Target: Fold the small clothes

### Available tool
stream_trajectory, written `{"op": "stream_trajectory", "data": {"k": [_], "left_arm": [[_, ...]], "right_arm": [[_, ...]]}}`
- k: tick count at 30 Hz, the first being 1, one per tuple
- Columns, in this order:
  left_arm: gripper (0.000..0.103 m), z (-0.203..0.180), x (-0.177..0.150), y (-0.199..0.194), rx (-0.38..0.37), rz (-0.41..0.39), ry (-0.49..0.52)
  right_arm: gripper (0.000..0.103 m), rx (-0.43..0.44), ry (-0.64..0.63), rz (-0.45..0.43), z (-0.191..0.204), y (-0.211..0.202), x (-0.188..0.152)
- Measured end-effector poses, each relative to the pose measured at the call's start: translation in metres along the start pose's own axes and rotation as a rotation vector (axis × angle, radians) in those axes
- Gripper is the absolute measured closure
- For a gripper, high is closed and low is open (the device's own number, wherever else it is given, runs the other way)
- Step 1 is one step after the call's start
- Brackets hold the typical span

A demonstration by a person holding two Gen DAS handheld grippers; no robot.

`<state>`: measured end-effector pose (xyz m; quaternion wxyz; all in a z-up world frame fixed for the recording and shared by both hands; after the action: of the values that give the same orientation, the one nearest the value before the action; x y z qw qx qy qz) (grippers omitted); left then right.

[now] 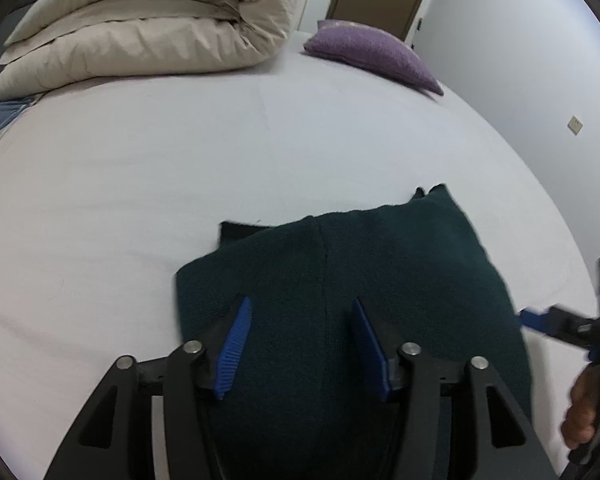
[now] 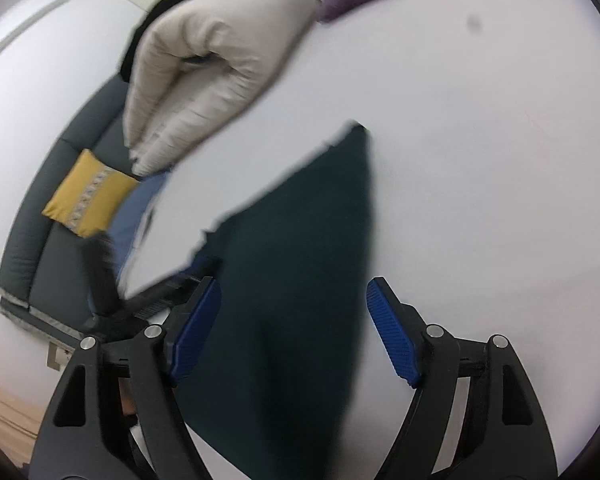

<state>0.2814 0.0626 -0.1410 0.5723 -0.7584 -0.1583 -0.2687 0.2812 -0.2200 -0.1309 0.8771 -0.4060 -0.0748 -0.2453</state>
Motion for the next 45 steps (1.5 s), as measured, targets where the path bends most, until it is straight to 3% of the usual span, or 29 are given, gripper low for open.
{"op": "stream_trajectory", "data": {"k": [2,5,8,11,17,20,24,28,30,33,38,45], "left_arm": [[0.036,0.006,-0.006,-0.025,-0.007,-0.044,-0.021],[0.028,0.03,-0.023,-0.053,-0.033,-0.082,-0.118],[0.03,0.054,-0.049,-0.044,-0.068,0.014,-0.21],[0.031,0.061,-0.067,-0.03,-0.121,0.089,-0.265],[0.031,0.05,-0.068,-0.012,-0.284,0.153,-0.352],[0.038,0.039,-0.066,0.002,-0.326,0.195,-0.325],[0.053,0.04,-0.062,0.012,-0.364,0.211,-0.376],[0.072,0.026,-0.057,0.011,-0.336,0.232,-0.332],[0.076,0.023,-0.054,0.001,-0.329,0.223,-0.322],[0.077,0.018,-0.055,-0.025,-0.361,0.194,-0.333],[0.077,-0.024,-0.072,-0.085,-0.364,0.158,-0.217],[0.077,-0.079,-0.13,-0.13,-0.365,0.163,-0.097]], "right_arm": [[0.028,-0.002,0.035,0.036,-0.013,0.005,-0.007],[0.027,0.067,0.085,0.09,-0.021,0.012,-0.016],[0.027,0.111,0.092,0.16,-0.022,0.027,-0.028],[0.027,0.134,0.089,0.166,-0.019,0.035,-0.034],[0.028,0.129,0.063,0.199,-0.01,0.046,-0.046],[0.035,0.114,0.057,0.213,-0.008,0.048,-0.047],[0.048,0.106,0.067,0.228,-0.008,0.055,-0.046],[0.057,0.08,0.046,0.221,-0.001,0.055,-0.047],[0.061,0.063,0.018,0.207,0.005,0.047,-0.047],[0.063,0.057,-0.021,0.183,0.021,0.024,-0.05],[0.064,0.078,-0.075,0.169,0.042,-0.03,-0.074],[0.064,0.105,-0.063,0.149,0.02,-0.107,-0.145]]}}
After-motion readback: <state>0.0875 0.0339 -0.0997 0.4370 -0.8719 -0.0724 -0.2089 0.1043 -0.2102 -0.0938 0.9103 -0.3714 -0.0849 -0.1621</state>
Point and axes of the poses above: each gripper's, at about its wrist camera, not at the fingertips, and y roughly the way its jaws point, z to its left, x to its top, the point moved 6 cm from there along y, roughly the way its jaws point, and after that the axes turned 5 degrees about y, right-handed, at the moved point
